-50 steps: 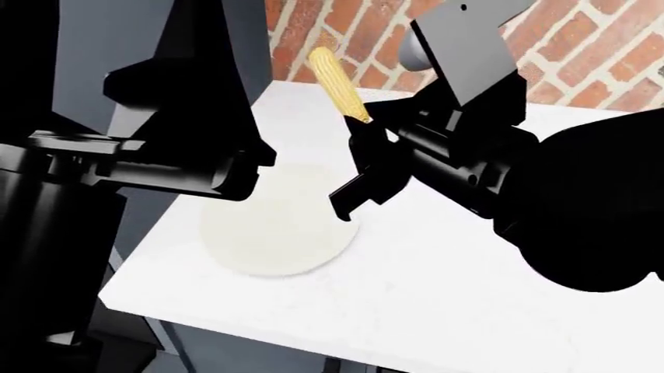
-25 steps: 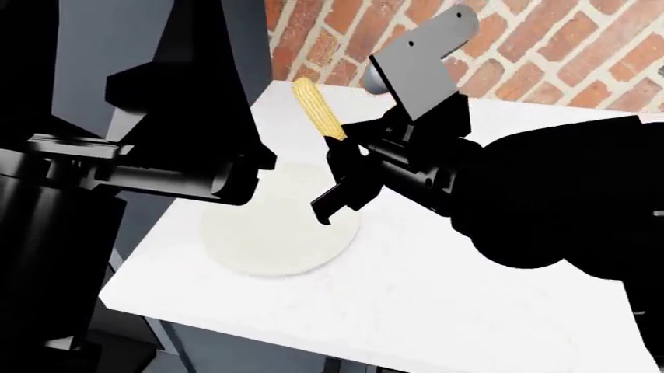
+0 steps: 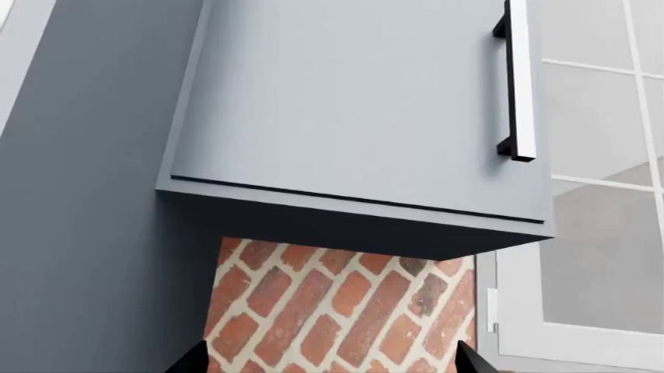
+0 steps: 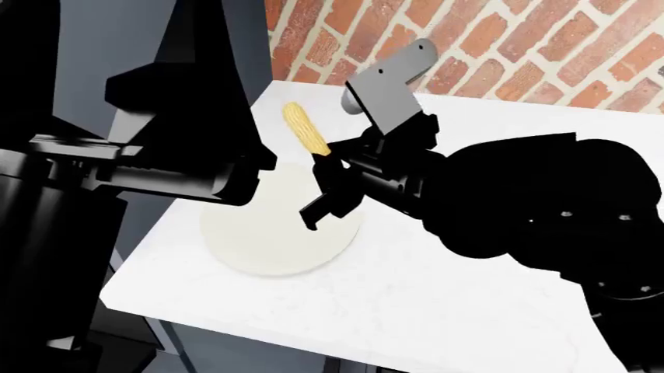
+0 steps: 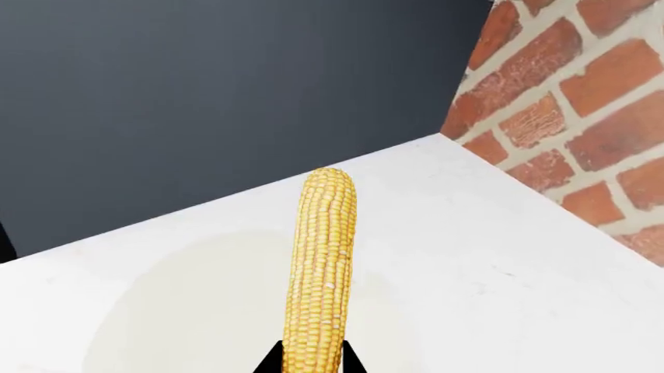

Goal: Pick the corn from the oven and place it on the plate on the counter.

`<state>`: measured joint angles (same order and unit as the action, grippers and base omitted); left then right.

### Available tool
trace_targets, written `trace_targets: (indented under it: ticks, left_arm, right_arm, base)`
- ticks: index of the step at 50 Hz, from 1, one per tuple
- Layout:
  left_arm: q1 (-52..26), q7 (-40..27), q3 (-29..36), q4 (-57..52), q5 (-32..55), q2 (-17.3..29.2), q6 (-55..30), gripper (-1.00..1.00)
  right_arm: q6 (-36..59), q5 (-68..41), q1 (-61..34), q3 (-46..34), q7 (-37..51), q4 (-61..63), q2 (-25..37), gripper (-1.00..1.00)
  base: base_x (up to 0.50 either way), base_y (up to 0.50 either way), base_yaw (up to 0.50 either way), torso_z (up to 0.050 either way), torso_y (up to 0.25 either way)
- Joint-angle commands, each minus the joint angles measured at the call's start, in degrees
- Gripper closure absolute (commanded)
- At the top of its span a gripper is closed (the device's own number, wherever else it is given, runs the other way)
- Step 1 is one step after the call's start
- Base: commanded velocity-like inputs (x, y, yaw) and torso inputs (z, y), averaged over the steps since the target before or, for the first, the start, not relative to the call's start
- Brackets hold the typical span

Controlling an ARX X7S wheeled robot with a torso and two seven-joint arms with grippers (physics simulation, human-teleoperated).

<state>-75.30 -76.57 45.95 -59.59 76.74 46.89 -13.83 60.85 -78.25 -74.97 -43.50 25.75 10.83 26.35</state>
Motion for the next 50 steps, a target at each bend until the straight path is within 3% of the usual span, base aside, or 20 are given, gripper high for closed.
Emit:
trace_targets:
  ticks: [1, 50]
  left_arm:
    - [-0.33, -0.25, 1.17, -0.04, -0.49, 0.44, 0.91, -1.00]
    - [-0.35, 0.26, 5.15, 0.66, -3.19, 1.56, 4.22, -1.00]
  right_arm:
    - [-0.25, 1.67, 0.74, -0.75, -1.45, -1.14, -1.50, 1.00]
    - [1.18, -1.14, 1.70, -3.60, -4.09, -5.73, -4.16, 1.00]
  base:
    - [0.00, 0.00, 0.00, 0.000, 0.000]
    - [0.00, 0.00, 0.00, 0.000, 0.000]
